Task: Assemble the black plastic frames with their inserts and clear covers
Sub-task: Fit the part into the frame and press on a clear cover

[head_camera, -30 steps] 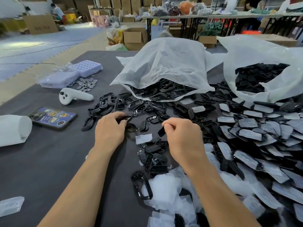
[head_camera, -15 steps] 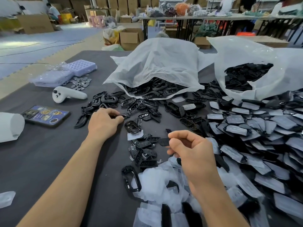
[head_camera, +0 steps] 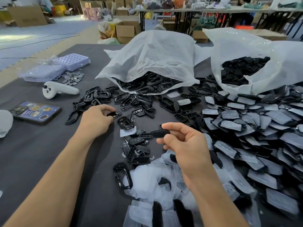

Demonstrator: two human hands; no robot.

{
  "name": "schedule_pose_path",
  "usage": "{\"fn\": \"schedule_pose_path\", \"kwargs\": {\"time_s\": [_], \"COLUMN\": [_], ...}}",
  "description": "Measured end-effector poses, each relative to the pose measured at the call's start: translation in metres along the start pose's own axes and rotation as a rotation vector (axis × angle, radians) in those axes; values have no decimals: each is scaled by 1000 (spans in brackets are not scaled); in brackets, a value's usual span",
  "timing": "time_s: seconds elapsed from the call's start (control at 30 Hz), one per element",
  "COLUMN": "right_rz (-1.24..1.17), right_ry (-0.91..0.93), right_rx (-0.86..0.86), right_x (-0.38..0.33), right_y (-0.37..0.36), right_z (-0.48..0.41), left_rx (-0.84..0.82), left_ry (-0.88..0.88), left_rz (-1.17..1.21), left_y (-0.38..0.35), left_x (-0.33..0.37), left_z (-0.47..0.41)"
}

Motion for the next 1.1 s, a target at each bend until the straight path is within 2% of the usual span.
{"fn": "schedule_pose_path", "kwargs": {"time_s": [0.1,0.3,0.37,0.5,0.57,0.7,0.8,0.93,1.1], "right_rz": [29,12,-4,36,133,213,182,113,52], "right_ry": [31,50,54,49,74,123,106,54,36], "right_rx": [-9,-34,-16,14,30,34,18,-32,-51], "right_x": [0,-2,-2,0,3,3,4,3,-1], "right_y": [1,-1,-3,-5,-5,-6,-9,-14,-16], "right_z": [2,4,4,5,4,1,2,5,7], "left_rx": [-8,-20,38,265,307,160,41,-93,7], "left_ry": [69,13,28,62,95,104,64,8,-41], "left_rz": [54,16,59,107,295,909,1135,1168,960], "left_y": [4,3,1,3,8,10,4,-9,-12], "left_x": [-8,-7,-8,-10,-3,31,54,74,70], "left_z": [2,5,10,32,46,87,120,149,148]}}
Point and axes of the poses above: each hand's wrist, its own z-axis away from the middle knuckle, its own y-axis out of the back of the hand, x = y × z, the point moved 1 cm from there along -z, towards the middle knuckle, and after that the axes turned 11 degrees about -z, right-handed, at the moved point
